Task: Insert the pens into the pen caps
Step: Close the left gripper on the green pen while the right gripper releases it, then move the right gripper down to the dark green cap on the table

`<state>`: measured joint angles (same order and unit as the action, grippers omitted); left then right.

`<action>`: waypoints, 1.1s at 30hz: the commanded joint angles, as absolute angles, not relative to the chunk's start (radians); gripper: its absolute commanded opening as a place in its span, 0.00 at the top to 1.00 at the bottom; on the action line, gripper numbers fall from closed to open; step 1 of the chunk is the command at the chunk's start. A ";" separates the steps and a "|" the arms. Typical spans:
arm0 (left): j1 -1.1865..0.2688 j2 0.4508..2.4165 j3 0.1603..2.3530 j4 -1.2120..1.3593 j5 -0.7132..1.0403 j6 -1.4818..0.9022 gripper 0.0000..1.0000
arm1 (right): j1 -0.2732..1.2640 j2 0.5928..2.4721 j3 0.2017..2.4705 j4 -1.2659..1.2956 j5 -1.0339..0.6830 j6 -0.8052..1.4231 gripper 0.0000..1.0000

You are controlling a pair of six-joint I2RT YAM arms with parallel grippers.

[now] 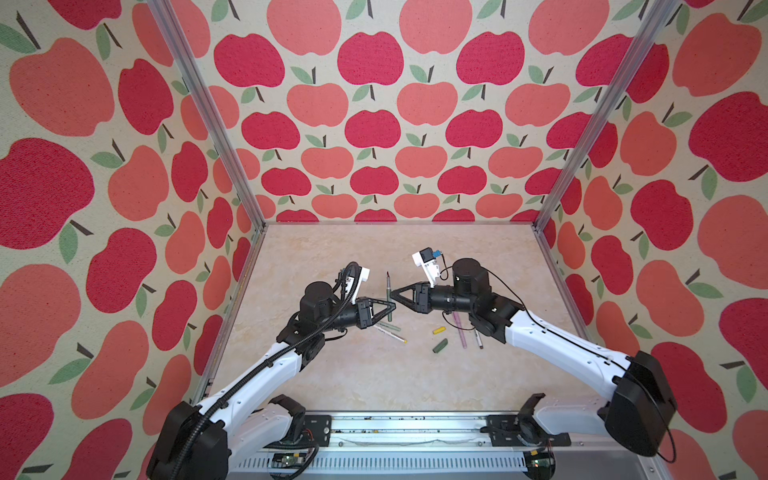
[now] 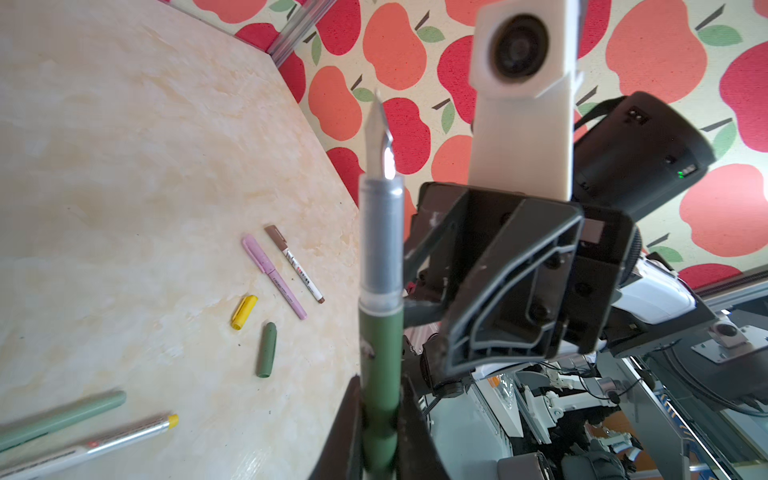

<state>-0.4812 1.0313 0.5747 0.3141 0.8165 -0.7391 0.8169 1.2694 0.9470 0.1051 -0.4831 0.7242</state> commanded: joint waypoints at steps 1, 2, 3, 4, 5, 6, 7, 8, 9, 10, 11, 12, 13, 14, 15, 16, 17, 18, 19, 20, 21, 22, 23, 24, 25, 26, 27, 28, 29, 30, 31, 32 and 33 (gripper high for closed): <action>-0.465 1.007 0.619 0.162 0.779 -0.650 1.00 | 0.807 1.165 0.974 -0.088 -0.373 0.632 0.69; -0.464 1.005 0.624 0.135 0.773 -0.637 1.00 | 0.806 1.145 0.968 -0.138 -0.337 0.627 0.69; -0.463 1.001 0.627 0.108 0.767 -0.620 1.00 | 0.807 1.122 0.959 -0.195 -0.296 0.623 0.69; -0.463 0.995 0.629 0.085 0.760 -0.607 1.00 | 0.808 1.100 0.949 -0.255 -0.247 0.616 0.69; -0.463 0.991 0.630 0.066 0.754 -0.597 1.00 | 0.808 1.084 0.940 -0.315 -0.198 0.618 0.69; -0.463 0.988 0.630 0.049 0.749 -0.588 1.00 | 0.809 1.066 0.929 -0.385 -0.147 0.631 0.69; -0.463 0.986 0.632 0.031 0.745 -0.578 1.00 | 0.808 1.053 0.917 -0.449 -0.098 0.647 0.69; -0.464 0.983 0.633 0.013 0.738 -0.571 1.00 | 0.807 1.043 0.906 -0.500 -0.066 0.664 0.69; -0.466 0.982 0.635 -0.005 0.730 -0.564 1.00 | 0.807 1.036 0.893 -0.549 -0.036 0.693 0.69; -0.467 0.979 0.637 -0.026 0.724 -0.555 1.00 | 0.807 1.033 0.878 -0.590 -0.009 0.728 0.69; -0.470 0.979 0.638 -0.042 0.718 -0.547 1.00 | 0.808 1.032 0.863 -0.612 0.009 0.759 0.70; -0.474 0.978 0.640 -0.059 0.712 -0.539 1.00 | 0.814 1.031 0.832 -0.619 0.026 0.794 0.70; -0.475 0.979 0.640 -0.071 0.708 -0.533 1.00 | 0.822 1.032 0.806 -0.619 0.042 0.825 0.70; -0.478 0.980 0.640 -0.081 0.706 -0.527 1.00 | 0.835 1.037 0.782 -0.632 0.068 0.858 0.70; -0.479 0.983 0.638 -0.090 0.704 -0.523 1.00 | 0.849 1.047 0.766 -0.648 0.096 0.887 0.70; -0.480 0.984 0.637 -0.094 0.704 -0.522 1.00 | 0.861 1.059 0.756 -0.659 0.112 0.905 0.70; -0.480 0.985 0.633 -0.096 0.704 -0.523 1.00 | 0.873 1.075 0.751 -0.671 0.127 0.925 0.68; -0.480 0.987 0.630 -0.096 0.703 -0.524 1.00 | 0.884 1.092 0.747 -0.680 0.142 0.946 0.64; -0.480 0.988 0.624 -0.090 0.703 -0.528 1.00 | 0.894 1.106 0.744 -0.681 0.151 0.964 0.63; -0.480 0.988 0.616 -0.078 0.704 -0.537 1.00 | 0.903 1.123 0.736 -0.665 0.155 0.981 0.62; -0.480 0.988 0.607 -0.062 0.704 -0.547 1.00 | 0.912 1.144 0.728 -0.644 0.153 0.994 0.61; -0.480 0.989 0.599 -0.048 0.706 -0.555 1.00 | 0.914 1.167 0.724 -0.627 0.148 1.004 0.61; -0.481 0.992 0.593 -0.035 0.710 -0.562 1.00 | 0.915 1.198 0.725 -0.613 0.142 1.009 0.61; -0.482 0.994 0.588 -0.026 0.713 -0.568 1.00 | 0.917 1.230 0.729 -0.605 0.139 1.009 0.61; -0.482 0.995 0.584 -0.020 0.715 -0.571 1.00 | 0.917 1.257 0.735 -0.600 0.139 1.008 0.61; -0.482 0.996 0.580 -0.014 0.718 -0.576 1.00 | 0.920 1.287 0.744 -0.598 0.142 1.008 0.61; -0.482 0.995 0.577 -0.011 0.722 -0.579 1.00 | 0.922 1.312 0.753 -0.593 0.143 1.006 0.61; -0.482 0.995 0.574 -0.007 0.725 -0.580 1.00 | 0.922 1.334 0.758 -0.581 0.143 1.002 0.61; -0.482 0.995 0.570 -0.002 0.727 -0.585 1.00 | 0.922 1.355 0.764 -0.572 0.146 1.002 0.61; -0.483 0.994 0.566 0.000 0.729 -0.589 1.00 | 0.922 1.375 0.769 -0.563 0.147 0.999 0.61; -0.482 0.992 0.562 0.003 0.730 -0.590 1.00 | 0.922 1.392 0.775 -0.555 0.148 0.995 0.61; -0.483 0.992 0.557 0.005 0.732 -0.592 1.00 | 0.922 1.411 0.783 -0.551 0.150 0.991 0.61; -0.483 0.992 0.555 0.006 0.733 -0.595 1.00 | 0.922 1.433 0.794 -0.547 0.152 0.986 0.61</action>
